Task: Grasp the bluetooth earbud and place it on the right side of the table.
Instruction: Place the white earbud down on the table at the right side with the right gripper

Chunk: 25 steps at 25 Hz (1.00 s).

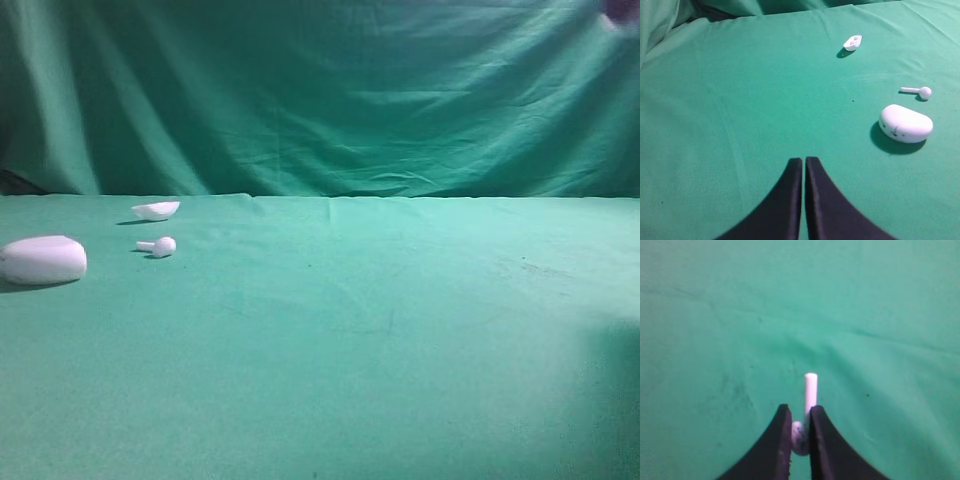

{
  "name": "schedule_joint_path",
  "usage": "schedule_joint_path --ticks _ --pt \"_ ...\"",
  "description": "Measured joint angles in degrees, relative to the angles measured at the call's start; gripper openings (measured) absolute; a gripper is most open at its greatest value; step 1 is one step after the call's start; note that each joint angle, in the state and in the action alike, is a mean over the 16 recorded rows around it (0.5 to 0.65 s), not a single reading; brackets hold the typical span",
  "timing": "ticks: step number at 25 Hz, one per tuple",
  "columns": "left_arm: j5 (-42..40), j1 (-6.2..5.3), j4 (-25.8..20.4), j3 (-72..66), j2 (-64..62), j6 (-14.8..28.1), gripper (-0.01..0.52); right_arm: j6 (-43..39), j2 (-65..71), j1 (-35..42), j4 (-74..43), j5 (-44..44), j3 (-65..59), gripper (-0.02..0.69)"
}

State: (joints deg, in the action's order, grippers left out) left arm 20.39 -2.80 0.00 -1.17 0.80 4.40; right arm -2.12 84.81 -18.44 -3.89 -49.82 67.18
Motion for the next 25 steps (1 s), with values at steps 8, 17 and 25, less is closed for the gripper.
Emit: schedule_joint_path --ticks 8,17,25 --pt "0.0 0.0 0.0 0.0 0.0 0.0 0.0 -0.8 2.7 4.7 0.0 15.9 -16.7 0.08" --pt "0.0 0.0 0.0 0.0 0.0 0.0 0.0 -1.2 10.8 5.2 0.0 22.6 -18.7 0.151" --pt "0.0 0.0 0.0 0.0 0.0 0.0 0.0 -1.4 13.1 5.3 0.3 21.0 -16.7 0.36"
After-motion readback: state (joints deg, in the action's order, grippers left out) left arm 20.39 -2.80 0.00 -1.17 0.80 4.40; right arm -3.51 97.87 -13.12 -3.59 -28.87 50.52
